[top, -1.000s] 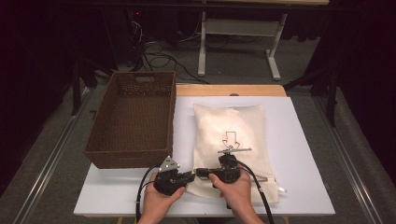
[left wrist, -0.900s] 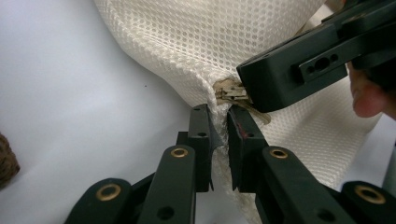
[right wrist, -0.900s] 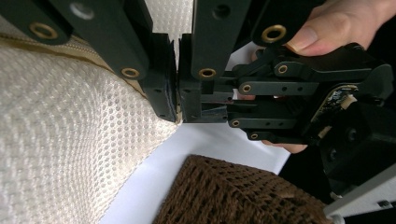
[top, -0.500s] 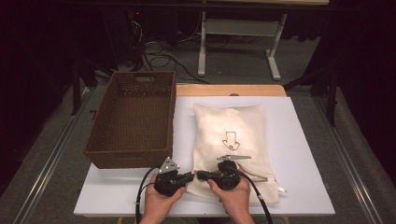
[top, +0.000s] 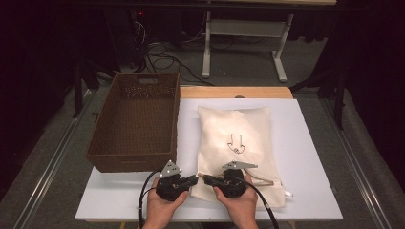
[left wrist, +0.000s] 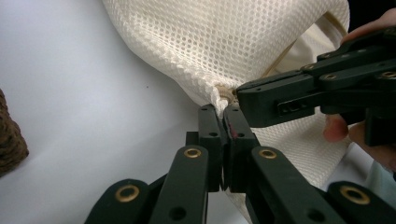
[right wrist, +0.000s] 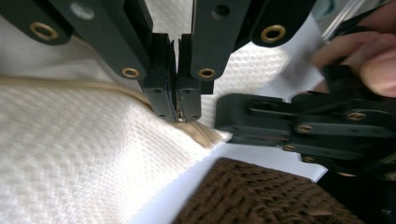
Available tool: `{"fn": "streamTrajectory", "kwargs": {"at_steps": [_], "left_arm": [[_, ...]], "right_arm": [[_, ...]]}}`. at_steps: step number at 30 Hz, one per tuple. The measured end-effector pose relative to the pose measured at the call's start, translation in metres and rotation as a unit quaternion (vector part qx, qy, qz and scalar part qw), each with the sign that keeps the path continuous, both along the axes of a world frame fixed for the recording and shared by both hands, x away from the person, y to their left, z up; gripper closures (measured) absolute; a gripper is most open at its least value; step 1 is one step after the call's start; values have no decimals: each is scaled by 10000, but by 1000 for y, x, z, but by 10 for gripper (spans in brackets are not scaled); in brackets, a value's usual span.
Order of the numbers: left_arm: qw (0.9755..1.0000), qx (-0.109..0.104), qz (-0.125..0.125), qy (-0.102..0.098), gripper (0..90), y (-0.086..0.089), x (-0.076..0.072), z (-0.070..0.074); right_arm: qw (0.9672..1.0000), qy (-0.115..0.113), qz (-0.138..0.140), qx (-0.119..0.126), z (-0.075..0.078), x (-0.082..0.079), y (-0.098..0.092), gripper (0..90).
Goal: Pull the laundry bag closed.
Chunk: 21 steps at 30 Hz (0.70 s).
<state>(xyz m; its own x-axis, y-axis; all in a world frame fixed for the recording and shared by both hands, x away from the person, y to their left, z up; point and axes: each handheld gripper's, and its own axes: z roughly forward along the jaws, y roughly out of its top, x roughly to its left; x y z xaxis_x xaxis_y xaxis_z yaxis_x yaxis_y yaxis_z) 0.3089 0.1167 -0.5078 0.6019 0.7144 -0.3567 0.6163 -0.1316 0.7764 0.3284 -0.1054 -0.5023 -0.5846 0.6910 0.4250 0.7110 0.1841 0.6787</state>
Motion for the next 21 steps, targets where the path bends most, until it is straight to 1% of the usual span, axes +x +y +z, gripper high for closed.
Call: {"fn": "streamTrajectory", "kwargs": {"at_steps": [1, 2, 3, 4, 7, 8, 10, 12, 15, 16, 19, 21], "left_arm": [[10000, -61, 55, -34, 882, 2, 0, 2], [9999, -112, 45, -18, 882, 5, 0, 3], [9998, -150, 87, -38, 881, 8, 0, 4], [9998, -157, 93, -50, 881, 9, 0, 4], [9999, -86, 51, -85, 881, 8, -1, 2], [9999, -106, 58, -83, 881, 7, -1, 2], [9999, -57, 78, -118, 880, 8, -1, 3], [9999, -34, 89, -141, 880, 10, -1, 3], [9998, -71, 111, -140, 880, 10, -1, 2], [9998, -50, 96, -143, 880, 10, -2, 2], [9999, -19, 73, -138, 880, 10, -2, 2], [9999, -59, 96, -120, 880, 11, -1, 2]], "right_arm": [[9999, -17, -51, -99, 0, 0, 0, 878], [9997, -28, -110, -206, -1, 1, -2, 878], [9998, 26, -164, -121, -3, 2, -5, 878], [9997, 72, -201, -98, -5, 2, -9, 878], [9994, -153, -129, -272, -5, -2, -12, 878], [9991, -254, -113, -328, -4, -3, -12, 877], [9991, -323, -106, -266, -4, -4, -15, 877], [9987, -374, -168, -292, -3, -5, -18, 877], [9989, -330, -225, -258, -5, -4, -27, 877], [9990, -314, -227, -237, -5, -4, -30, 877], [9985, -414, -236, -281, -5, -7, -36, 877], [9979, -482, -264, -336, -4, -10, -39, 877]]}}
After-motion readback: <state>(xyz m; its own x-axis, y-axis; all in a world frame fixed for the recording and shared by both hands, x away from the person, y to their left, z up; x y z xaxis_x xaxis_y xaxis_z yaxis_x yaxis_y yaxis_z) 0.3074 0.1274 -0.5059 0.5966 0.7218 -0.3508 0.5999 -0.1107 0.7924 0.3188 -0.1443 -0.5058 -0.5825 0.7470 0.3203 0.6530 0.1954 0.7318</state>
